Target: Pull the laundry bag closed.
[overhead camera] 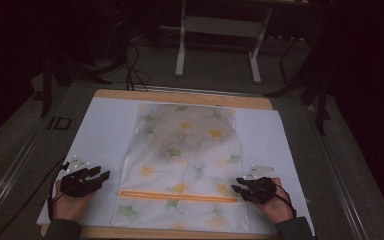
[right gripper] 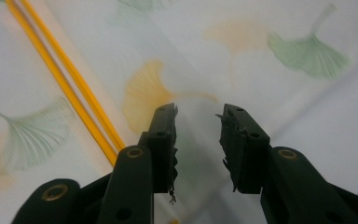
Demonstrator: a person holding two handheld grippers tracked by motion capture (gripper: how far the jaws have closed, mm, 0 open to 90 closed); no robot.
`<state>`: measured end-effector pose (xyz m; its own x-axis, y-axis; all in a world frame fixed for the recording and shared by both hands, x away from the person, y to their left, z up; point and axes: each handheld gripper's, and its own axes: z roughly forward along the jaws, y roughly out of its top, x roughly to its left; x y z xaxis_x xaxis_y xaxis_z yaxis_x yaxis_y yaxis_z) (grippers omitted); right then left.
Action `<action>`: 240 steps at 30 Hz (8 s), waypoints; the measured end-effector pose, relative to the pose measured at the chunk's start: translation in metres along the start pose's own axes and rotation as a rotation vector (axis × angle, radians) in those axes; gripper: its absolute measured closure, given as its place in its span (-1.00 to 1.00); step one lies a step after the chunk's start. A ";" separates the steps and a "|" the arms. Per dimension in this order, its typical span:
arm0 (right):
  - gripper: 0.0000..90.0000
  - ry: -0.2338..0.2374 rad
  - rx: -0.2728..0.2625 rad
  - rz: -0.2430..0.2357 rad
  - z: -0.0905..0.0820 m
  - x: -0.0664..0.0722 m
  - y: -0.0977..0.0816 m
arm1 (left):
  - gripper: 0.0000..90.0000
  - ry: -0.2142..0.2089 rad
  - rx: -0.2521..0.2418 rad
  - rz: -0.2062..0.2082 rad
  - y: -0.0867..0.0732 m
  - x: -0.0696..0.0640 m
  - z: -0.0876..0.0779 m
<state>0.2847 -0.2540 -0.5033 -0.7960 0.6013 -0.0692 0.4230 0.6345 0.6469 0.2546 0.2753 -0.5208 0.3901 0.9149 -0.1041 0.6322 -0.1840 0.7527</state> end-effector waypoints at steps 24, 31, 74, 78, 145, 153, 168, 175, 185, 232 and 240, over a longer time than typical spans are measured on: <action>0.54 0.138 0.012 -0.247 0.037 0.054 0.090 | 0.31 -0.040 0.000 0.021 0.002 -0.003 -0.001; 0.54 0.153 0.004 -0.274 0.043 0.062 0.100 | 0.35 -0.057 -0.001 0.026 0.003 -0.004 -0.002; 0.79 0.285 -0.067 -0.400 0.111 0.161 0.176 | 0.37 -0.079 -0.009 0.035 0.003 -0.002 -0.008; 0.80 0.294 -0.074 -0.409 0.119 0.170 0.181 | 0.37 -0.078 -0.010 0.036 0.002 -0.001 -0.009; 0.86 0.316 -0.088 -0.340 0.173 0.221 0.216 | 0.38 -0.055 -0.029 0.020 0.001 0.007 -0.016; 0.86 0.318 -0.122 -0.314 0.159 0.209 0.206 | 0.38 -0.053 -0.022 0.025 0.001 0.007 -0.016; 0.77 0.265 -0.096 -0.381 0.150 0.199 0.187 | 0.38 -0.052 -0.018 0.027 0.000 0.006 -0.015; 0.61 0.183 -0.058 -0.551 0.146 0.212 0.186 | 0.38 -0.053 -0.016 0.027 0.000 0.005 -0.014; 0.41 0.223 -0.022 -0.549 0.161 0.212 0.192 | 0.38 -0.064 -0.008 0.038 0.001 0.004 -0.012; 0.89 0.315 -0.068 -0.445 0.158 0.198 0.186 | 0.39 -0.219 0.046 0.039 0.007 -0.016 0.006; 0.89 0.305 -0.092 -0.467 0.152 0.200 0.188 | 0.33 -0.273 0.070 -0.012 0.010 -0.019 0.014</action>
<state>0.2710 0.0593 -0.5109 -0.9844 0.0904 -0.1506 -0.0331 0.7466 0.6645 0.2631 0.2507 -0.5203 0.5422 0.7884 -0.2907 0.6788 -0.2071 0.7045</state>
